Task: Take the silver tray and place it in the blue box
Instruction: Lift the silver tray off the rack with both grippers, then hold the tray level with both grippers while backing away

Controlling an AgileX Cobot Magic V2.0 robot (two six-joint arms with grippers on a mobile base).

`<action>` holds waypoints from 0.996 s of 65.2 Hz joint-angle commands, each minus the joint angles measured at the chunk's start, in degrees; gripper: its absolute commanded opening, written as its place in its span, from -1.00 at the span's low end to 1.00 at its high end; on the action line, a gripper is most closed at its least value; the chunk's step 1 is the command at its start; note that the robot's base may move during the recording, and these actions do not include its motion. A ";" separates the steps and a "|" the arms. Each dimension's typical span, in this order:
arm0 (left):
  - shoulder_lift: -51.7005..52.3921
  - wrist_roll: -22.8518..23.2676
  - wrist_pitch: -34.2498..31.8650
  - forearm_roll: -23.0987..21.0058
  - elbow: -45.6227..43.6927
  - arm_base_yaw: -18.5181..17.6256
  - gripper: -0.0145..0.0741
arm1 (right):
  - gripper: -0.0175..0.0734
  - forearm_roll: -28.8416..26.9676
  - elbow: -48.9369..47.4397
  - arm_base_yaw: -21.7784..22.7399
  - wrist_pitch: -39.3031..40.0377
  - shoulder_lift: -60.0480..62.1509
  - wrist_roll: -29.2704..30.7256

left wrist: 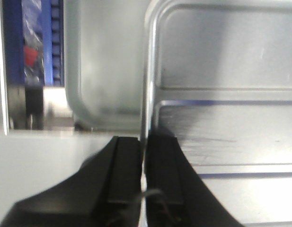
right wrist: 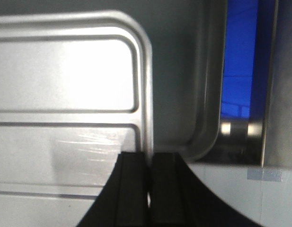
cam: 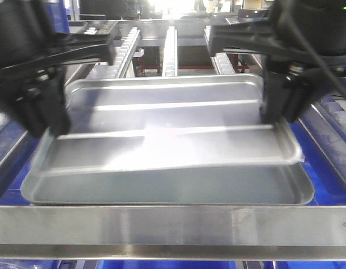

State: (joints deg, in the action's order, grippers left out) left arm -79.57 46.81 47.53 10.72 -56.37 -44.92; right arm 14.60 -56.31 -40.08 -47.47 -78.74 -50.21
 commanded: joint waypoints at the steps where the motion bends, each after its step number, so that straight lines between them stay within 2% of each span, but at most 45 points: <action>1: 4.83 3.31 -3.54 -0.26 1.30 -2.68 -0.68 | -0.50 0.69 1.62 -2.81 3.83 4.81 -2.43; 8: 7.48 6.78 -3.17 1.08 4.27 -5.94 -0.68 | -0.50 1.64 5.58 -6.15 3.69 7.51 -6.27; 16: 10.01 13.95 -0.46 6.38 6.77 -10.89 -0.68 | -0.50 3.98 9.63 -9.74 3.62 10.93 -13.66; 25: 10.46 15.18 0.29 7.52 7.02 -15.05 -0.68 | -0.50 5.14 10.71 -11.96 3.38 13.38 -16.94; 65: 10.46 15.75 3.47 6.81 7.02 -15.50 -0.69 | -0.50 5.09 10.71 -12.12 3.36 13.71 -16.94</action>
State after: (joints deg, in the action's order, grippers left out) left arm -70.67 62.19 51.97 17.15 -47.72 -59.80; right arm 18.14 -44.00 -52.01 -46.91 -66.54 -66.64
